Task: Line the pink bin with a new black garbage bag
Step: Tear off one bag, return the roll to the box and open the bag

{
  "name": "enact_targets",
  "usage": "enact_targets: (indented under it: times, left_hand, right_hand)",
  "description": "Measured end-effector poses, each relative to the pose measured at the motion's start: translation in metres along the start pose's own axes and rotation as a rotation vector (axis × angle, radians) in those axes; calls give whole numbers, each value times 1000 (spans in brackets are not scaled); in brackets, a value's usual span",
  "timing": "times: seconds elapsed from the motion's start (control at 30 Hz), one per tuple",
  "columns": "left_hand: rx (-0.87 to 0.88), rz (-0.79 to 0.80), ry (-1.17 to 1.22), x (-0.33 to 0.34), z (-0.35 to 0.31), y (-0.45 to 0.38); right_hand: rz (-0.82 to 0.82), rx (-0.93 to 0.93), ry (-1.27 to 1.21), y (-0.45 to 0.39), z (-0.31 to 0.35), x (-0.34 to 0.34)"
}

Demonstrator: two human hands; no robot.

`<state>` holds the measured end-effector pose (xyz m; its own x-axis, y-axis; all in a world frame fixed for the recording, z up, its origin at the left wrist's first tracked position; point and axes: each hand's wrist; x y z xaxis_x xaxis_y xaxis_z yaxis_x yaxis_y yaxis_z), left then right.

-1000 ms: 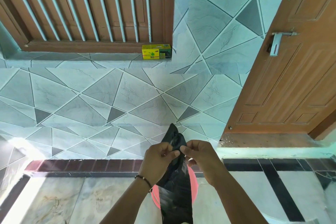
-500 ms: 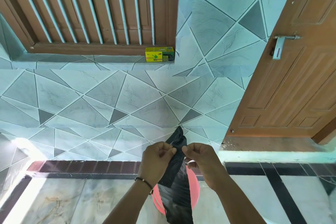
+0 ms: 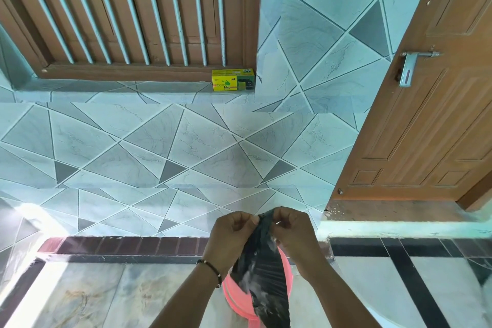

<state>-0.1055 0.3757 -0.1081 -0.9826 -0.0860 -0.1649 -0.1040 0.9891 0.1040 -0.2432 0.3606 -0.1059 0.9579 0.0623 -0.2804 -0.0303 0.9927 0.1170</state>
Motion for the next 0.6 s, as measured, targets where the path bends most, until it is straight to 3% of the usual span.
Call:
enact_targets:
  times: [0.13,0.33,0.47,0.6]
  left_hand:
    - [95,16,-209,1,-3,1]
    - [225,100,-446,3,0,0]
    - [326,-15,-545,4,4,-3]
    - [319,-114,-530,2,2,-6]
  right_hand:
    - [-55,-151,272,-3,-1,-3]
    - [19,-176,235,-5,-3,-7]
    - [58,-183,245,-7,-4,-12]
    - [26,-90,223,-9,-8,-15]
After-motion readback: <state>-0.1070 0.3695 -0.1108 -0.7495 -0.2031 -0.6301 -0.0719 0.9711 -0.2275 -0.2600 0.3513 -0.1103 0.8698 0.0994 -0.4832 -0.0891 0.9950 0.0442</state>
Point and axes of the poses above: each hand's wrist, its own y-axis away from the middle knuckle, its own x-axis out of the palm, z = x × y, and after that the axes turned 3 degrees about x, right-handed
